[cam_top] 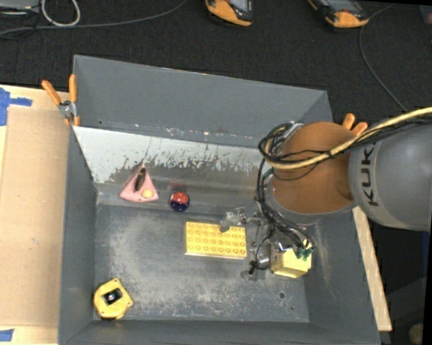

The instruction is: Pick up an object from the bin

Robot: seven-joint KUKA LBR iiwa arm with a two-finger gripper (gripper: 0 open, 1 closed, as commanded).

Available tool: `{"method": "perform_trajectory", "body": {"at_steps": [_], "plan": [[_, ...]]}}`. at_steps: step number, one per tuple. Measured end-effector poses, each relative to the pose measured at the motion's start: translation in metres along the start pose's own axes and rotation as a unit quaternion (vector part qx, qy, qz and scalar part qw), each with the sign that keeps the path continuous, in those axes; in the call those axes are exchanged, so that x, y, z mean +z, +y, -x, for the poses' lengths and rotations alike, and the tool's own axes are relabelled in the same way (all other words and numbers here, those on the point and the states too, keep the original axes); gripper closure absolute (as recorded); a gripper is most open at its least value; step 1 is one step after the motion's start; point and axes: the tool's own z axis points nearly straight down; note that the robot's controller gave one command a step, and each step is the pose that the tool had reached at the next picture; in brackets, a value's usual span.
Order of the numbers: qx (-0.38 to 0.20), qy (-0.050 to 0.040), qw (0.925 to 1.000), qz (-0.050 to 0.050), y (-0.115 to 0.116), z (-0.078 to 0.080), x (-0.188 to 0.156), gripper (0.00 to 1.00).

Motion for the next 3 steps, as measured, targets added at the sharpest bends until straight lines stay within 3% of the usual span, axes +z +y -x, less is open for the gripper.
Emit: {"method": "perform_trajectory", "body": {"at_steps": [1, 2, 3], "plan": [[0.069, 0.0018, 0.9976, 0.001, 0.002, 0.005, 0.024, 0.00], [0.069, 0.0008, 0.9976, 0.001, 0.006, -0.004, 0.040, 0.00], [0.075, -0.0002, 0.9972, 0.002, -0.011, -0.011, 0.054, 0.00]]}}
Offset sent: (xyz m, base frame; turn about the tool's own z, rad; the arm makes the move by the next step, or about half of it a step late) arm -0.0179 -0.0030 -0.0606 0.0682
